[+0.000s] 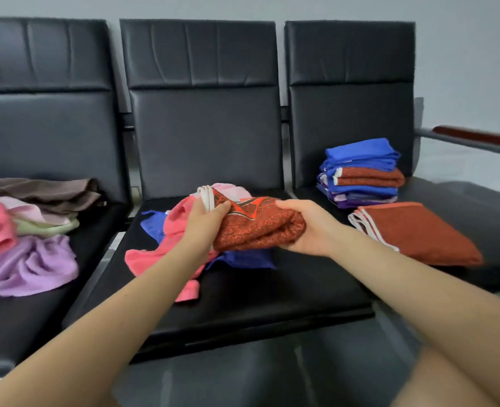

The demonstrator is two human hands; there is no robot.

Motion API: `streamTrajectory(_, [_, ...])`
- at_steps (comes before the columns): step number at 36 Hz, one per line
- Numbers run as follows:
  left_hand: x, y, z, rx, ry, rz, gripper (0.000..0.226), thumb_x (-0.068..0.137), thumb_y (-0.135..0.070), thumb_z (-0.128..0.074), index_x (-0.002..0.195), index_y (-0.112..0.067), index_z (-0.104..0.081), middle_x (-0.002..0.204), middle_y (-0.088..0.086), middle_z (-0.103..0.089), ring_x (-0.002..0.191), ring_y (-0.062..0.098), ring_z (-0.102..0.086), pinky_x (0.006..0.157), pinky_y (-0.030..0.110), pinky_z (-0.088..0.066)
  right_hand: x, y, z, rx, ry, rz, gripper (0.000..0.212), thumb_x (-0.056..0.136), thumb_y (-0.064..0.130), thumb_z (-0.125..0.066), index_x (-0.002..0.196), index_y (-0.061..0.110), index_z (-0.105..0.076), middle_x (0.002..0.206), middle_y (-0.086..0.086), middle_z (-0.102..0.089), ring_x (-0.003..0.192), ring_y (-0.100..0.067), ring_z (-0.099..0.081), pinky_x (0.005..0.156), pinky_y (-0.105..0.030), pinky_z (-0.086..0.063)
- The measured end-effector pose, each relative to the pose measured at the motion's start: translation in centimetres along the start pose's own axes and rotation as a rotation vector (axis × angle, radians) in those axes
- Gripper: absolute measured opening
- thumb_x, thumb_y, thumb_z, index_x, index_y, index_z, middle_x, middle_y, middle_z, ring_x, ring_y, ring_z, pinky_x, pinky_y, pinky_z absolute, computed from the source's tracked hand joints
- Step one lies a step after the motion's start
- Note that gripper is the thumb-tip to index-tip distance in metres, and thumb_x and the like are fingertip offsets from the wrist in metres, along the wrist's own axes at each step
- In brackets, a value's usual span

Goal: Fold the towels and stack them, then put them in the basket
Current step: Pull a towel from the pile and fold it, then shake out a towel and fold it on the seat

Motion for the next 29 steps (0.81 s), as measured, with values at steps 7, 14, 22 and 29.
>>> streamTrajectory(7, [-0.5, 0.1, -8.8, 0.048, 0.144, -0.036, 0.021, 0.09, -0.018, -0.061, 0.111, -0.015, -0.061, 0.11, 0.006, -0.067, 0.104, 0.021, -0.062, 0.098, 0.04, -0.048, -4.8, 4.5, 8.7, -0.452, -0.363, 0.326, 0.025, 0.089, 0.013, -0.064, 0.114, 0.017, -0.064, 0.098, 0.0, -0.07, 0.09, -0.017, -0.066, 0.076, -0.032, -0.056])
streamTrajectory(14, [-2.7, -3.3, -20.3, -0.065, 0.377, -0.17, 0.045, 0.092, -0.009, -0.058, 0.134, -0.02, -0.048, 0.12, -0.006, -0.061, 0.108, 0.009, -0.059, 0.095, 0.026, -0.047, -12.6, 12.0, 16.4, -0.767, -0.72, 0.713, 0.044, 0.089, 0.01, -0.063, 0.131, 0.022, -0.055, 0.116, 0.008, -0.058, 0.104, -0.007, -0.055, 0.075, -0.001, -0.038])
streamTrajectory(22, [-5.7, 2.3, -31.7, 0.329, 0.589, -0.046, 0.045, 0.091, -0.023, -0.057, 0.133, -0.008, -0.049, 0.13, 0.009, -0.058, 0.118, 0.027, -0.056, 0.099, 0.031, -0.043, -15.7, 9.1, 29.5, -0.931, -1.079, 0.328, 0.034, 0.086, 0.034, -0.068, 0.116, 0.017, -0.068, 0.117, -0.005, -0.068, 0.112, -0.025, -0.06, 0.092, -0.029, -0.041])
streamTrajectory(29, [-6.3, 4.4, -32.8, 0.524, 0.498, 0.02, 0.055, 0.097, -0.04, -0.043, 0.142, -0.008, -0.035, 0.133, 0.019, -0.042, 0.12, 0.039, -0.048, 0.101, 0.04, -0.04, -15.2, 6.8, 33.0, -0.907, -1.168, 0.096, 0.062, 0.082, 0.066, -0.057, 0.12, 0.018, -0.06, 0.12, -0.015, -0.061, 0.113, -0.036, -0.057, 0.099, -0.039, -0.045])
Point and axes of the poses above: each hand's wrist, its own x-axis towards the middle knuckle, its own z-axis out of the back of the hand, y = z × x, the point moved 9 cm from there along x, towards the middle knuckle
